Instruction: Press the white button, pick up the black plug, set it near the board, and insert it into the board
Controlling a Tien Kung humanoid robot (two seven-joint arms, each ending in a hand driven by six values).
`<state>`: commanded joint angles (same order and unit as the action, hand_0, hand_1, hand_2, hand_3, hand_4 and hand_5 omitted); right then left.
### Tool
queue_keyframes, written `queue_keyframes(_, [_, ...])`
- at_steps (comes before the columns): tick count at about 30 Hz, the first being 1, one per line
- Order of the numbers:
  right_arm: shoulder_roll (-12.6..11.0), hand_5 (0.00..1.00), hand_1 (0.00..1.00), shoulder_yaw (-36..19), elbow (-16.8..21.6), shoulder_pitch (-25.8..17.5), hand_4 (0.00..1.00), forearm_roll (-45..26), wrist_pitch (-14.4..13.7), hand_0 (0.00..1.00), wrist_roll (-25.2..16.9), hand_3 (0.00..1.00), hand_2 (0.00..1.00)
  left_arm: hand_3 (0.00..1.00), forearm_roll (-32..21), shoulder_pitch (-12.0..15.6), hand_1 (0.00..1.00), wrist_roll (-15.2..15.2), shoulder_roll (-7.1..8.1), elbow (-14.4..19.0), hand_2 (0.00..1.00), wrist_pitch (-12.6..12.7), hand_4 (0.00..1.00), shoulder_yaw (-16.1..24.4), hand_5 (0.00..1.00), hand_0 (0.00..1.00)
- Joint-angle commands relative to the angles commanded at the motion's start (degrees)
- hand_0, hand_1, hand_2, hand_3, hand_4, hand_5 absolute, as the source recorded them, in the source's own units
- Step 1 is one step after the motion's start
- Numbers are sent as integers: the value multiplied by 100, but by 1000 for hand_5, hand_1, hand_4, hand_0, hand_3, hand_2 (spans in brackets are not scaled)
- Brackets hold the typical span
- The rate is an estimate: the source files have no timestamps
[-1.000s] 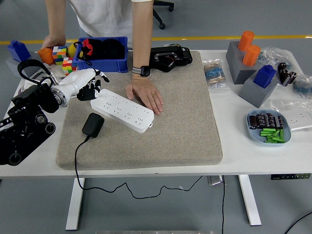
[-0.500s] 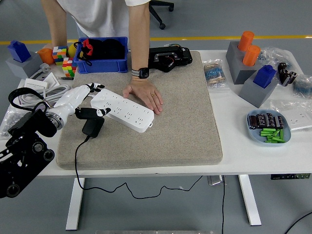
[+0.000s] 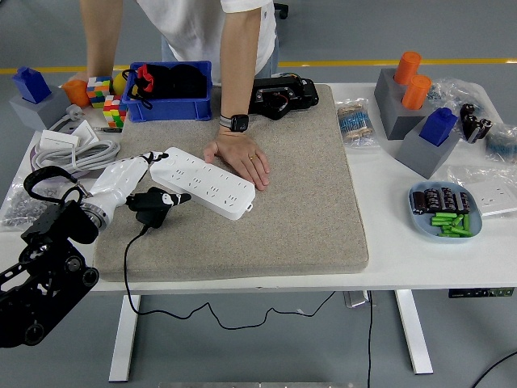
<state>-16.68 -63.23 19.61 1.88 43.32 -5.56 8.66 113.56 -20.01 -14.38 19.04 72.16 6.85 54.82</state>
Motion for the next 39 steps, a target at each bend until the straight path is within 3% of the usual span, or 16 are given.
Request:
queue_keyframes(2, [3,369,626,5,-1,0,642,-1,1,712,0,607,637,868,153,3,833,5,-12,-52,843,-39,998,-3,510,796])
queue_keyframes(3, [4,369,626,6,1,0,643,-2,2,712,0,608,637,844,201,6,788,10,-13,-76,784,-46,995,-11,330,755])
queue_keyframes(14, [-5,369,626,23,8,-3,643,-3,-1,712,-3,607,637,835,498,70,765,-21,0,-231,754,-63,991,35,312,728])
queue_keyframes(15, [-3,370,626,18,9,-2,643,-1,-2,712,-3,607,636,819,525,78,714,-24,1,-240,705,-66,969,39,262,665])
queue_keyframes(20, [5,370,626,4,5,-1,643,0,-2,712,-4,607,636,819,527,106,714,-5,28,-253,705,-54,969,30,262,665])
queue_keyframes(21, [5,369,626,2,5,0,643,-1,-1,712,-4,607,635,787,519,109,684,12,32,-255,677,-44,938,28,199,591])
queue_keyframes(32, [-14,369,626,39,10,14,643,0,-4,712,-11,607,635,762,480,113,659,139,28,-290,648,12,923,-63,166,562])
queue_keyframes(33, [-16,369,626,45,10,15,643,-2,-6,712,-11,607,635,657,533,118,596,129,28,-296,599,-7,893,-74,108,477])
queue_keyframes(38, [-28,369,626,67,4,9,643,-5,-12,712,-14,607,635,657,633,129,596,108,43,-306,599,-45,893,-133,108,477])
queue_keyframes(39, [-32,369,626,72,4,11,643,-6,-11,711,-13,607,635,613,646,128,570,112,48,-304,548,-41,803,-142,2,429])
